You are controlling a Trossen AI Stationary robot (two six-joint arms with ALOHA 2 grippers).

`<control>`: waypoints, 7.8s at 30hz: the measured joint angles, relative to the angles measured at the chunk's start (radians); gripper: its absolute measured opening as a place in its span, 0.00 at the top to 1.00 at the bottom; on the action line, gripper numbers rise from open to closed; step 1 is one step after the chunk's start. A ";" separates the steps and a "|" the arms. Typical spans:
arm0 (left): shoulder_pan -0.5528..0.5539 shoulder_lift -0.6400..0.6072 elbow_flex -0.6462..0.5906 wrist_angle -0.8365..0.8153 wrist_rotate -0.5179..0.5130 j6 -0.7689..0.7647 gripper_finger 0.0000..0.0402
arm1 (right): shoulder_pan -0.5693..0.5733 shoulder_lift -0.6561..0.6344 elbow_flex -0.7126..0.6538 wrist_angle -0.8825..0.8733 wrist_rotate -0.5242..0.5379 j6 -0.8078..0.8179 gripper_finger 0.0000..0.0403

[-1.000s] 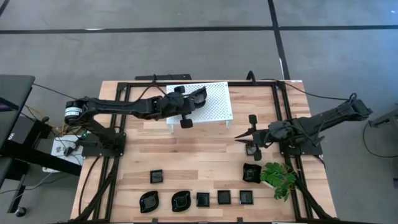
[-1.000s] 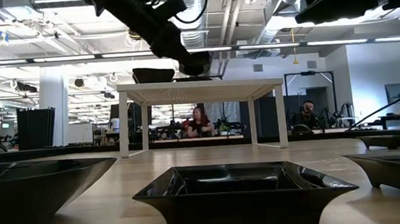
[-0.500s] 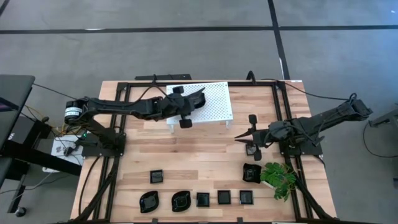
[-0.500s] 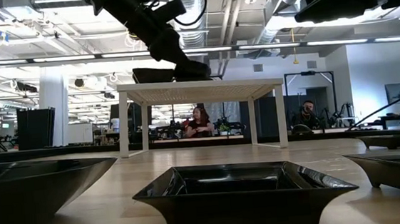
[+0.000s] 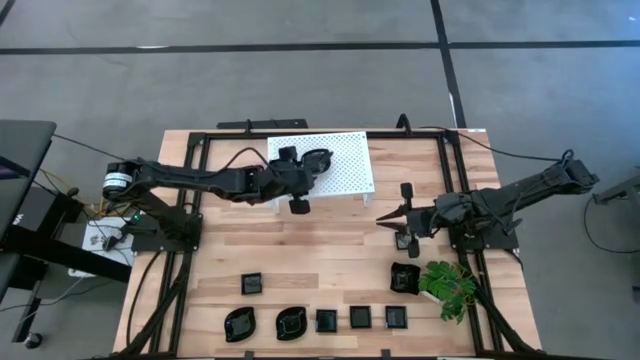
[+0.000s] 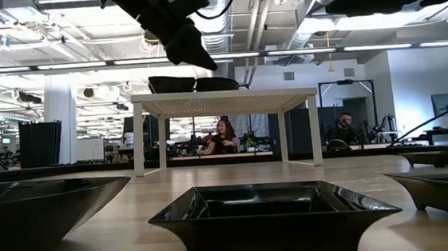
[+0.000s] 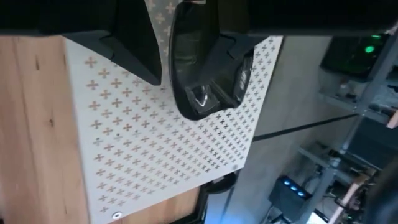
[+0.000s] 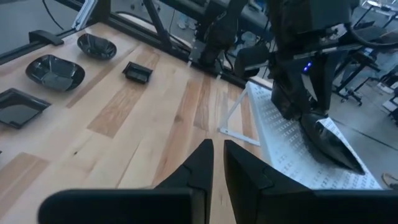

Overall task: Pick & Place Mini shaped plates
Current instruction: Stack the black leaf shaped plate on top of the black leaf shaped plate on the shelf

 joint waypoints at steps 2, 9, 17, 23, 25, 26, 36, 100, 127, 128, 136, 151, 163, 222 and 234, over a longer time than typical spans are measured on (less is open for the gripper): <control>-0.011 0.000 0.000 0.000 -0.012 0.000 0.72 | 0.000 0.000 0.000 0.006 0.000 -0.003 0.92; 0.001 0.000 0.000 0.000 -0.013 -0.019 0.73 | 0.000 0.006 0.000 0.093 0.000 -0.055 0.92; 0.015 0.000 0.000 0.000 0.020 -0.053 0.73 | 0.000 0.019 0.000 0.159 0.000 -0.089 0.92; 0.009 0.000 0.000 0.000 0.051 -0.064 0.73 | -0.034 0.022 0.000 0.187 0.000 -0.089 0.92; 0.014 0.002 0.000 0.001 0.051 -0.064 0.73 | -0.056 0.039 0.000 0.229 0.000 -0.069 0.92; 0.017 0.007 0.000 0.003 0.050 -0.064 0.73 | -0.068 0.050 0.000 0.255 0.000 -0.052 0.92; 0.049 0.063 0.000 0.004 -0.028 -0.058 0.73 | -0.218 0.282 0.002 0.521 0.003 -0.020 0.92; -0.767 0.099 0.000 -0.249 0.126 -1.189 0.68 | 0.039 0.634 0.461 0.077 0.005 0.053 0.64; -0.690 0.311 0.000 -0.170 0.436 -1.497 0.74 | 0.068 0.638 0.470 0.066 0.006 0.079 0.60; -0.692 0.311 0.000 -0.170 0.437 -1.497 0.74 | 0.068 0.638 0.470 0.065 0.006 0.079 0.60; -0.711 0.311 0.000 -0.167 0.437 -1.497 0.74 | 0.068 0.637 0.470 0.065 0.005 0.079 0.60; -0.722 0.311 -0.002 -0.178 0.415 -1.495 0.74 | 0.068 0.637 0.470 0.064 0.003 0.094 0.60; -0.718 0.311 -0.067 -0.101 0.434 -1.504 0.74 | 0.068 0.637 0.470 0.064 0.003 0.094 0.60; 0.384 -0.190 -0.063 0.040 0.526 -0.184 0.98 | -0.020 0.522 0.471 -0.291 0.288 0.243 0.60; 0.397 -0.106 -0.063 0.136 0.516 -0.131 0.97 | -0.018 0.522 0.471 -0.305 0.287 0.244 0.60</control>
